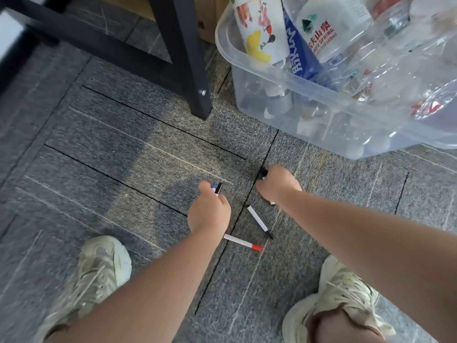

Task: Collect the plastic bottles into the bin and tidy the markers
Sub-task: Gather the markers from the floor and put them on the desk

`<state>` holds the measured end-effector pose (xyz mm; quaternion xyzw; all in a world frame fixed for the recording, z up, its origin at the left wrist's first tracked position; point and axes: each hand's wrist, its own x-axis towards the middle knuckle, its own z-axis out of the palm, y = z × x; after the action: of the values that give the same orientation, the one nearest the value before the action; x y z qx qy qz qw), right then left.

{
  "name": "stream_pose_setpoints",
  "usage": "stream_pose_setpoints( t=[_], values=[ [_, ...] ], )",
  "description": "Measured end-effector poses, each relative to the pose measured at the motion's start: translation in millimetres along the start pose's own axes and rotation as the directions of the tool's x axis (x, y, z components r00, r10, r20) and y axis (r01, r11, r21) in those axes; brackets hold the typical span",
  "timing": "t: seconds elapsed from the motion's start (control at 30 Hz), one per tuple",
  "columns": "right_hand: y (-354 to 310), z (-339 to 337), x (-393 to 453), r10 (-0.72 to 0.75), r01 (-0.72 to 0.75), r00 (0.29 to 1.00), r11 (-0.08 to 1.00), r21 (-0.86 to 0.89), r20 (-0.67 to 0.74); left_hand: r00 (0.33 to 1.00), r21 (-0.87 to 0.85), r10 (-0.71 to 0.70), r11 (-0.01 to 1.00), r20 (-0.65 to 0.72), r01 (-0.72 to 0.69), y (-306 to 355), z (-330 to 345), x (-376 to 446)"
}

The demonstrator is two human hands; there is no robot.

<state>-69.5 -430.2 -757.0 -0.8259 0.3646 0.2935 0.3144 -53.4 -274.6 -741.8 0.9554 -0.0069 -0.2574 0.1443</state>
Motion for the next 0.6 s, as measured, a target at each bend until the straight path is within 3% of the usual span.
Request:
stream_pose_setpoints(
  t=[0.2, 0.37, 0.6],
  values=[
    [0.5, 0.9, -18.2, -0.109, 0.105, 0.992, 0.992, -0.064, -0.065, 0.987, -0.181, -0.159, 0.971, 0.004, 0.157, -10.9, 15.8, -18.4],
    [7.1, -3.0, -32.6, -0.171, 0.158, 0.983, 0.975, -0.158, -0.067, 0.943, -0.271, -0.296, 0.905, 0.152, 0.328, -9.0, 31.0, -33.0],
    [17.3, 0.3, -44.6, -0.198, 0.194, 0.980, 0.973, -0.122, -0.024, 0.873, -0.253, -0.401, 0.846, 0.276, 0.469, -11.2, 62.2, -48.5]
  ],
)
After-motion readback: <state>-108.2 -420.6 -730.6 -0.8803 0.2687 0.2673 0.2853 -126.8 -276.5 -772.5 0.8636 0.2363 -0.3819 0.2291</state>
